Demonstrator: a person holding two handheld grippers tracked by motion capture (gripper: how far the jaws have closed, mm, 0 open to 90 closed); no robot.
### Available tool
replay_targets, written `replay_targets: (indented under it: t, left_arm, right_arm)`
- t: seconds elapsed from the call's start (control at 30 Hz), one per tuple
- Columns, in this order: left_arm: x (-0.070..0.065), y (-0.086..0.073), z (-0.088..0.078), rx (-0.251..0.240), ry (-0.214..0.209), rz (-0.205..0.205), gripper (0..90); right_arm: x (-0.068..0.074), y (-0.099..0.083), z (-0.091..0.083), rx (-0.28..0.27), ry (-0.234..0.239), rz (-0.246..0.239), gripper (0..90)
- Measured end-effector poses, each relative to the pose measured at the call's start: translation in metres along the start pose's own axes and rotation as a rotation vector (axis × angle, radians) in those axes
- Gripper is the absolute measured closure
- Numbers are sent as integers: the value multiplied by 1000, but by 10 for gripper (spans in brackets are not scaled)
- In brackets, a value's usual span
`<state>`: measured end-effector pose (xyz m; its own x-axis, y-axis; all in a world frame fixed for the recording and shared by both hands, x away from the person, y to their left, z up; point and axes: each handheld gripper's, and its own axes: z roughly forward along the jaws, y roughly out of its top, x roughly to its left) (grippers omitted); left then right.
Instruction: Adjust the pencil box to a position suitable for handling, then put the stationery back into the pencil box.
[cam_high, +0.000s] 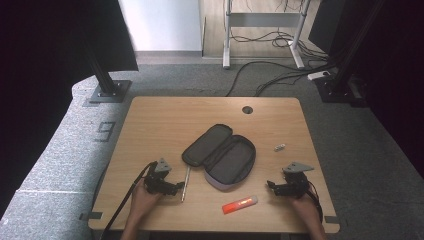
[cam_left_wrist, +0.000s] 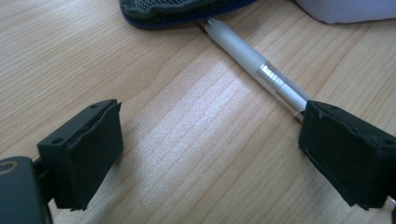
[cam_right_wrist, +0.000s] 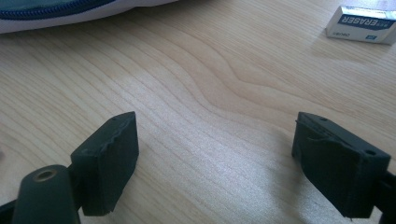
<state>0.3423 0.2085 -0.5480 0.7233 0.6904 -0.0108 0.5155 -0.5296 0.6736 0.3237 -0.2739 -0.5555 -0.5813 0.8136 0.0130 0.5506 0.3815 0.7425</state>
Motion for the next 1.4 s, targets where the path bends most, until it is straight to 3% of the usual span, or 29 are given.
replay_targets:
  t: [0.93, 1.4]
  left_arm:
    - [-1, 1, 1, 0, 8, -9, 65]
    - [-1, 1, 0, -6, 17, -15, 88]
  right_arm:
    - [-1, -1, -1, -2, 15, -9, 152]
    - [-15, 4, -7, 23, -27, 26, 174]
